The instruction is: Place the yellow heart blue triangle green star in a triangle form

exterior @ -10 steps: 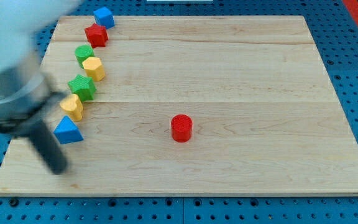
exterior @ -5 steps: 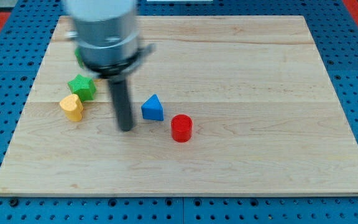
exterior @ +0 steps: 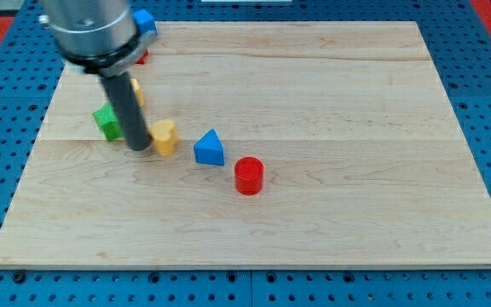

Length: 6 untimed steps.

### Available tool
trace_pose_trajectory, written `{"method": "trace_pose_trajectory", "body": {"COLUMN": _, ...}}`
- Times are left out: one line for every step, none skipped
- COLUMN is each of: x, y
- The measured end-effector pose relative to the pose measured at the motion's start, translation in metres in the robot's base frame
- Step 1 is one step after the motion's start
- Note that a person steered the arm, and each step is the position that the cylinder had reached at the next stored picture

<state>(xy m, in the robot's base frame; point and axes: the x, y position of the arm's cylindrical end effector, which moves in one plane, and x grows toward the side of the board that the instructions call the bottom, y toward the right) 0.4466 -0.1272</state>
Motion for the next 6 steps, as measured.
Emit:
{"method": "trace_pose_trajectory", "body": {"x": 0.0, "y": -0.063}}
{"method": "trace_pose_trajectory", "body": {"x": -0.023, "y": -0.142}}
{"method": "trace_pose_trajectory", "body": {"x": -0.035, "y": -0.096}}
{"method": "trace_pose_trajectory", "body": {"x": -0.06, "y": -0.004}}
{"method": "trace_pose_trajectory", "body": {"x": -0.079, "y": 0.048}}
{"method": "trace_pose_trajectory", "body": {"x": -0.095, "y": 0.087}}
